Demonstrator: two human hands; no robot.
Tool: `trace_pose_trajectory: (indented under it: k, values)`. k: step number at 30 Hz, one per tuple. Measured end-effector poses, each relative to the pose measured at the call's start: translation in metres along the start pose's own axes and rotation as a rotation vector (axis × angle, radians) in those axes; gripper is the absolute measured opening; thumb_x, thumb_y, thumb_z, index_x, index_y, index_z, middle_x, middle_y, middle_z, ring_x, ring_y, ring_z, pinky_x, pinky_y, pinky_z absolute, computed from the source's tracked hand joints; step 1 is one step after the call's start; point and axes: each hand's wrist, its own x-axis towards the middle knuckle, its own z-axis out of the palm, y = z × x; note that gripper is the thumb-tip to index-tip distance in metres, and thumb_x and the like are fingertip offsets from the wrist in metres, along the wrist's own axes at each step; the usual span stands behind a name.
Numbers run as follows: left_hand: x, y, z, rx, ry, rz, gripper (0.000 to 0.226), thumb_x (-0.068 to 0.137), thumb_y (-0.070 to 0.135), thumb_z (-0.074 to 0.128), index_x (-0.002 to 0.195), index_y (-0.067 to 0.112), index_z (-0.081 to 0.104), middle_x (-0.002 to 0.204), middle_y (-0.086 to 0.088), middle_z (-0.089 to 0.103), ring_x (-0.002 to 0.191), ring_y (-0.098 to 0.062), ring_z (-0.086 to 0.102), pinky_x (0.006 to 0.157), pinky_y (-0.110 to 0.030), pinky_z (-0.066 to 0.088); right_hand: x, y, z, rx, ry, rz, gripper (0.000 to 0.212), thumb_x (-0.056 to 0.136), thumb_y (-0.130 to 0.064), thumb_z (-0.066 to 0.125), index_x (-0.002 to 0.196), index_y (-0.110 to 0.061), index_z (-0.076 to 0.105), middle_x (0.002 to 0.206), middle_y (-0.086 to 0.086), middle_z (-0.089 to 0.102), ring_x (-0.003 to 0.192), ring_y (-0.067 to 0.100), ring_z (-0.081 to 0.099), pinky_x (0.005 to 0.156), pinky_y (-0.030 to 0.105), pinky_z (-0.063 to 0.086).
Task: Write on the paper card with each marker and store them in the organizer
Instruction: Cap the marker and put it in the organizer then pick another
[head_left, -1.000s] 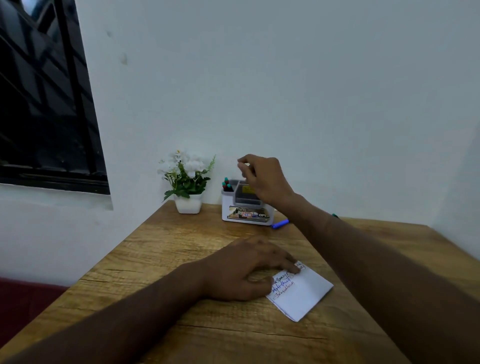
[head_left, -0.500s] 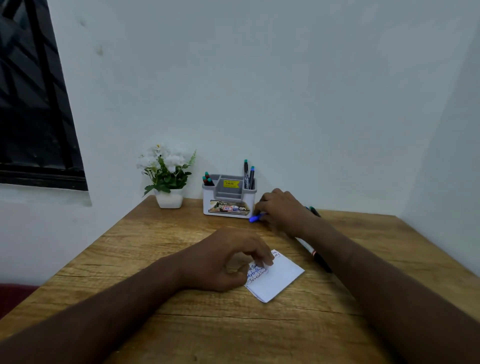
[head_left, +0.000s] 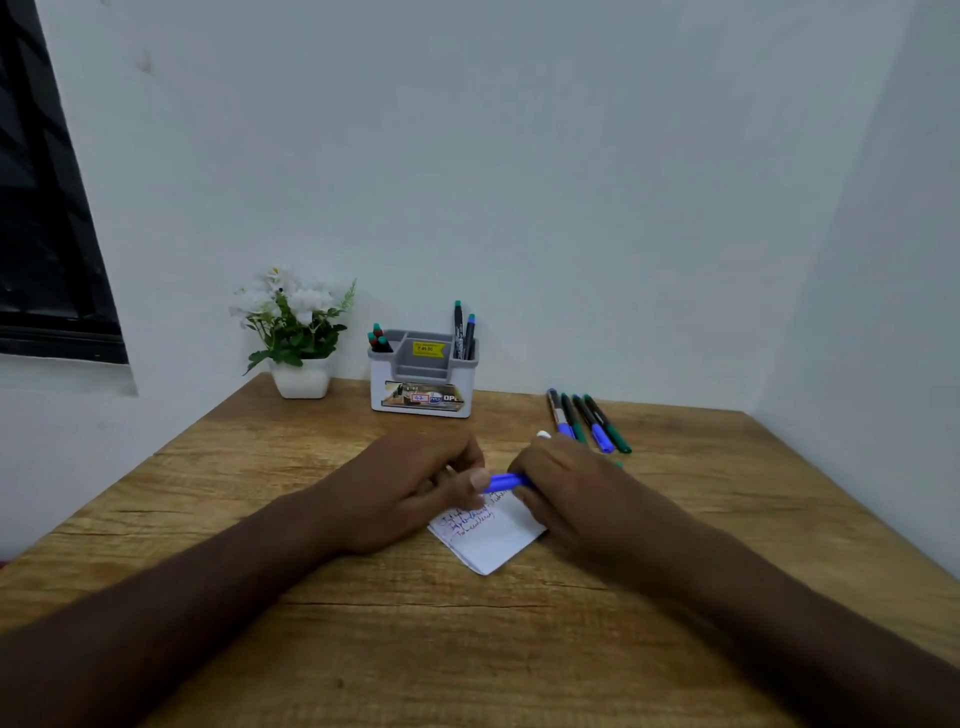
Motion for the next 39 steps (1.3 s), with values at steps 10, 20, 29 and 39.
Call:
trace_pose_trajectory:
  k: [10,20,29,39]
  values:
    - [0.003,0.000,0.005,0.259,-0.074,0.009,0.065,0.103,0.073,0.005,0.116,0.041,0.060,0.095,0.018,0.069,0.082,-0.002,0.059,0.072,-0.023,0.043,0.007,-0.015,0.006,-0.192,-0.005,0.006,0.027,0.109,-0.039,0.053,0.131,-0.038,0.038,0.103,-0.005,0.075,0.086,0.019,0.072,0.061,0.031,0.051]
    - [0.005,-0.010,0.005,0.131,0.002,-0.064,0.035,0.110,0.056,0.032,0.109,0.041,0.064,0.096,0.033,0.068,0.092,0.011,0.065,0.075,-0.012,0.045,-0.001,-0.012,-0.014,-0.027,0.129,0.275,0.033,0.088,-0.049,0.031,0.120,-0.039,0.034,0.071,-0.010,0.050,0.060,0.004,0.047,0.053,0.028,0.033]
    - [0.001,-0.001,-0.001,0.086,0.079,-0.121,0.035,0.107,0.051,0.037,0.103,0.033,0.066,0.087,0.028,0.066,0.085,0.002,0.063,0.069,-0.017,0.043,-0.001,-0.002,-0.016,1.066,0.368,0.436,0.037,0.110,0.000,0.039,0.108,-0.008,0.075,0.098,0.014,0.081,0.068,0.029,0.072,0.059,0.028,0.057]
    - [-0.004,-0.017,-0.016,0.067,-0.158,-0.086,0.028,0.090,0.026,0.080,0.109,0.027,0.060,0.100,0.023,0.059,0.096,-0.002,0.057,0.076,-0.009,0.044,0.004,-0.006,0.006,1.344,0.367,0.538,0.011,0.104,-0.013,0.065,0.108,-0.006,0.071,0.092,0.019,0.082,0.075,0.021,0.075,0.073,0.034,0.060]
